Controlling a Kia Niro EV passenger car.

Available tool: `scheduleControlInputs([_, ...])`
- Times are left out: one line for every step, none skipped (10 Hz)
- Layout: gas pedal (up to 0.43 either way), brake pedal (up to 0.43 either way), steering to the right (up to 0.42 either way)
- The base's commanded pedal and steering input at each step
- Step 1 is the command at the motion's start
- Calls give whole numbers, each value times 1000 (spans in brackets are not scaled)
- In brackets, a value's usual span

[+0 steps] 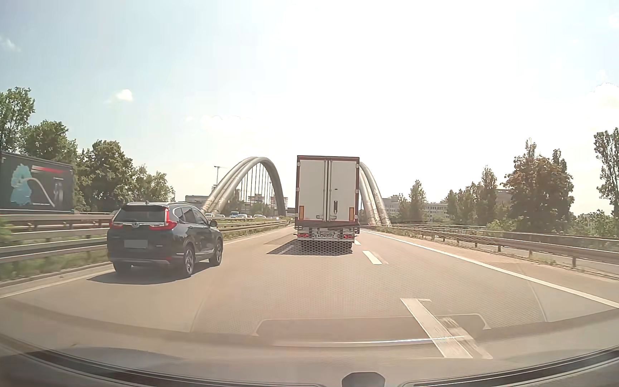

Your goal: Follow the waypoints while adhering to traffic rules and regulations

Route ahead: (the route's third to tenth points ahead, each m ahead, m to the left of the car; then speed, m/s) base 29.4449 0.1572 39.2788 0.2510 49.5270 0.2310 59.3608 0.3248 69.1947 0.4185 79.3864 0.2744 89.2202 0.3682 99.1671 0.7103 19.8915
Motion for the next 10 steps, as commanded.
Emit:
scheduleControlInputs([260, 30, 3])
scheduleControlInputs([228, 30, 3])
scheduleControlInputs([209, 30, 3])
scheduleControlInputs([209, 30, 3])
scheduleControlInputs([209, 30, 3])
scheduleControlInputs([209, 30, 3])
scheduleControlInputs([209, 30, 3])
scheduleControlInputs([220, 30, 2])
scheduleControlInputs([220, 30, 1])
scheduleControlInputs([240, 24, 1])
